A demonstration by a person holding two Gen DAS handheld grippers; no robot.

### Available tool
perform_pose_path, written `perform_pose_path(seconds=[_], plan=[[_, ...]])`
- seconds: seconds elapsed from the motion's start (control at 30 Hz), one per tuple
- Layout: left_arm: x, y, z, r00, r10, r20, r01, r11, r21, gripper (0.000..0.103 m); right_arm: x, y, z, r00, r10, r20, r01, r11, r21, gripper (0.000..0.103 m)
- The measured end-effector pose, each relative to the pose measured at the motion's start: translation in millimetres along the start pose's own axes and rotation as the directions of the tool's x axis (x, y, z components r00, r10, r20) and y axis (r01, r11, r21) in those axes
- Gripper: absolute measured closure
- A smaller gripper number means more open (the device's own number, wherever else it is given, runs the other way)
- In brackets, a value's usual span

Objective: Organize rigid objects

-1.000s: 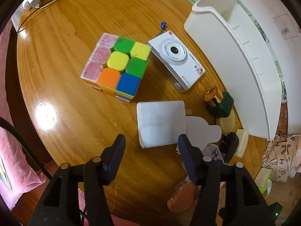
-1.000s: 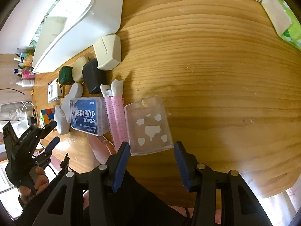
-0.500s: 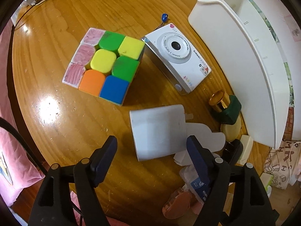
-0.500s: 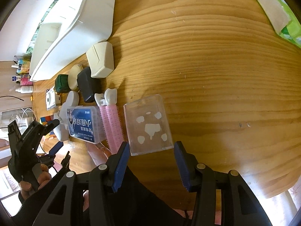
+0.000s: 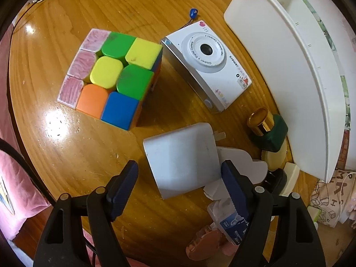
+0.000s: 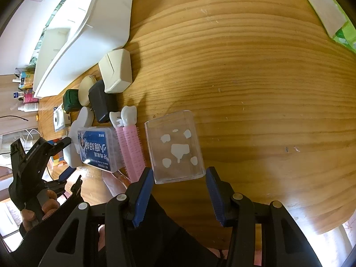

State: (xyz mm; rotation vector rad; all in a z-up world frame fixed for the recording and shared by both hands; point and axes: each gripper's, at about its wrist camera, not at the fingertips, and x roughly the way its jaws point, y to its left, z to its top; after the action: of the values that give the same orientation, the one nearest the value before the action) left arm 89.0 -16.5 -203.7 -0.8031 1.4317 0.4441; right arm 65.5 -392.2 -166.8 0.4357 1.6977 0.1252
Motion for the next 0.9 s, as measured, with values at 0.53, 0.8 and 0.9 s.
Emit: perform_pose_path(seconds=[0.53, 0.8, 0.9], plan=[[7, 12, -5, 0.999, -0.04, 0.01, 0.039, 0.999, 0.017, 0.038, -3, 6, 1, 1.0, -0.008, 0.017, 0.008, 1.0, -0.014, 0.054], [-2, 29, -23, 1.0, -0.026, 0.007, 0.025, 0.999, 0.034, 0.04, -7, 20, -8, 0.999, -0.011, 0.034, 0.013, 0.998, -0.067, 0.055], [-7, 35, -34, 0.999, -0.039, 0.021, 0.038, 0.998, 0.055, 0.04, -10, 28, -13, 0.999, -0.01, 0.053, 0.016, 0.995, -0.096, 0.055]])
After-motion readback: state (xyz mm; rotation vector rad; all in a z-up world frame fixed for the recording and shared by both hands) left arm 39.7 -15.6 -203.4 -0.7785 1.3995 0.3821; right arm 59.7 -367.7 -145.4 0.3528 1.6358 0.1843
